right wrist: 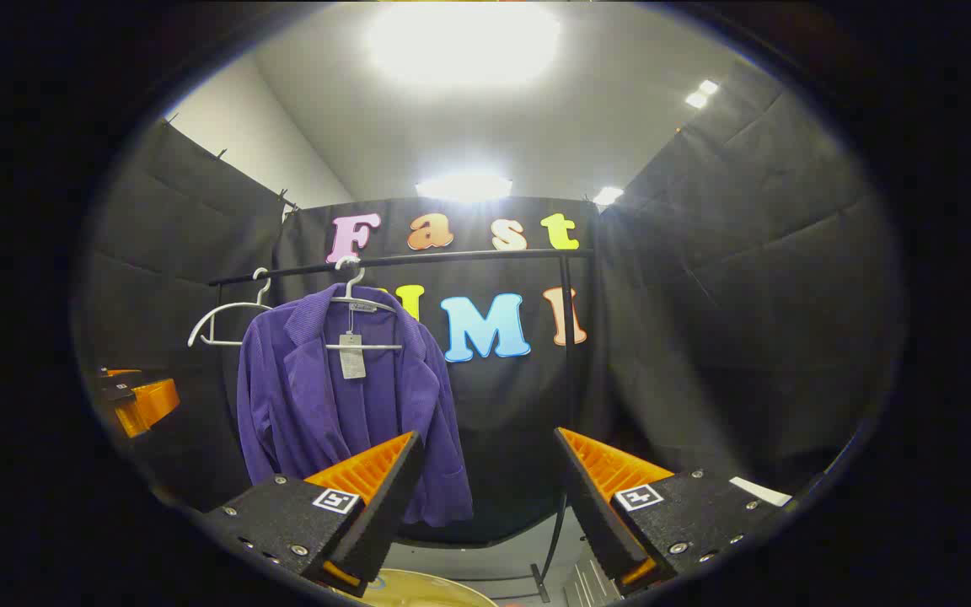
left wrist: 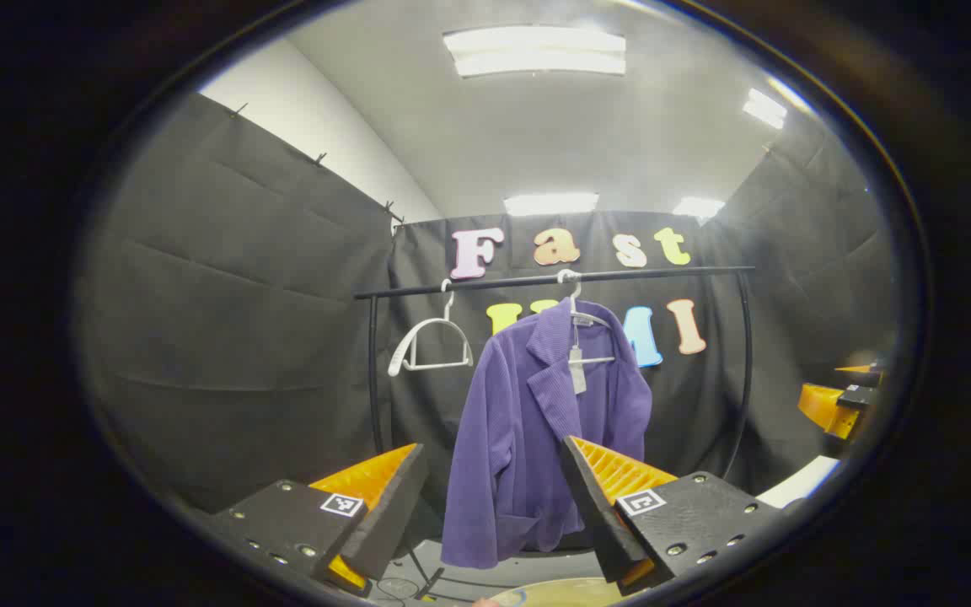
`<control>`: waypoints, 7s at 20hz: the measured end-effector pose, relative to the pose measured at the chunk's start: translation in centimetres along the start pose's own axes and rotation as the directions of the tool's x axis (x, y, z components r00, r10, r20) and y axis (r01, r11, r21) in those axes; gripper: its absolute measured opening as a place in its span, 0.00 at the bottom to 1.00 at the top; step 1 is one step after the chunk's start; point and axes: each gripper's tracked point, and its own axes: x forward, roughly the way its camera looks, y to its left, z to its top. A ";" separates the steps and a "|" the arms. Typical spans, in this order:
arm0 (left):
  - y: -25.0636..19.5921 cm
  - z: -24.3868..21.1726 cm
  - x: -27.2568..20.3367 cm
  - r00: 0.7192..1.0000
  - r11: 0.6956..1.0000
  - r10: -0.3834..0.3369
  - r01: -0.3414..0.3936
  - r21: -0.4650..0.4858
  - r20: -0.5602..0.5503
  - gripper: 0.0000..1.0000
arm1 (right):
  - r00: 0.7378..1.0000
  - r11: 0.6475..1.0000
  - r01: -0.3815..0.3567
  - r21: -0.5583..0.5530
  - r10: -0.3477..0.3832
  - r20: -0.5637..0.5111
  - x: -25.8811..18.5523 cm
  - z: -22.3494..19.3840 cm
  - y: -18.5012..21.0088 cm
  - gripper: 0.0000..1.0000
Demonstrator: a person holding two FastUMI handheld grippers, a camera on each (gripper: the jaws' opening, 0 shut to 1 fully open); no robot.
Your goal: Grasp the clothes on the hanger with both hands and then place them into the laundry hamper below.
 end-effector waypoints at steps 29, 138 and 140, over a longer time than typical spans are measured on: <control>-2.1 3.5 3.2 0.997 0.999 0.049 -0.048 -0.012 0.062 0.87 | 0.992 0.994 -0.100 0.048 0.096 0.087 10.5 4.3 1.9 0.94; 12.8 -0.6 26.7 0.958 0.950 0.283 -0.273 0.151 -0.053 0.06 | 0.911 0.920 -0.392 0.012 0.390 -0.131 45.1 -8.1 12.2 0.05; 13.0 -2.1 26.1 0.952 0.947 0.297 -0.284 0.149 -0.073 0.01 | 0.908 0.916 -0.401 -0.013 0.395 -0.140 44.3 -9.2 12.3 0.05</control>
